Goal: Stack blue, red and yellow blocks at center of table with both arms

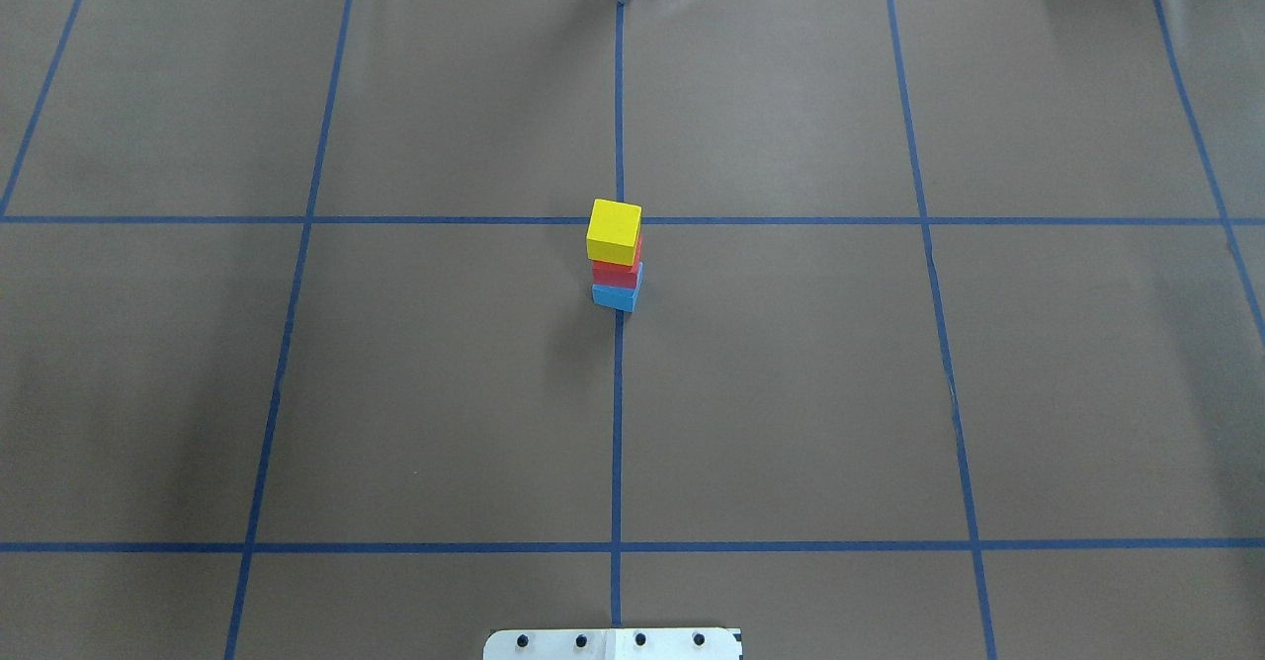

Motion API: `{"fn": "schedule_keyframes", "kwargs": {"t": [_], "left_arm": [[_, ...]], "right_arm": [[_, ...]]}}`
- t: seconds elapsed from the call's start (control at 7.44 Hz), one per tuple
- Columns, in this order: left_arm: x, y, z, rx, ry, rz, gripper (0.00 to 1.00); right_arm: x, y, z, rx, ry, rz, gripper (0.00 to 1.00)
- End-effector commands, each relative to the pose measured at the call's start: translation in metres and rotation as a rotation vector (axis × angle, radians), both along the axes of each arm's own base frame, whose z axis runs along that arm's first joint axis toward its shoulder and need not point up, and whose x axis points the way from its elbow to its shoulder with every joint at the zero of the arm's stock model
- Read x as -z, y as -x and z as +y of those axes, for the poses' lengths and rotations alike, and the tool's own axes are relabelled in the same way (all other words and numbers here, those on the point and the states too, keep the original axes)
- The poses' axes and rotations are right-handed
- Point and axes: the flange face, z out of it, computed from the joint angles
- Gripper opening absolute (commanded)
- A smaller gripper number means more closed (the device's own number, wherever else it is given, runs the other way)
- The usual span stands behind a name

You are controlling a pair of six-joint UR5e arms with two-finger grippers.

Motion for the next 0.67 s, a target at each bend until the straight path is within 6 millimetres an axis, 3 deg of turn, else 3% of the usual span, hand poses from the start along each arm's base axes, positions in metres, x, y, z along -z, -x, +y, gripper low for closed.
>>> {"fn": "schedule_keyframes", "kwargs": {"t": [0.0, 0.54], "left_arm": [[0.0002, -0.0015, 0.0007, -0.002, 0.001, -0.003, 1.0], [0.004, -0.0045, -0.002, -0.009, -0.008, -0.005, 1.0]], "right_arm": [[0.0067, -0.0018, -0.0103, 0.011, 0.022, 0.0, 0.99], [0.008, -0.0024, -0.0107, 0.019, 0.006, -0.002, 1.0]]}}
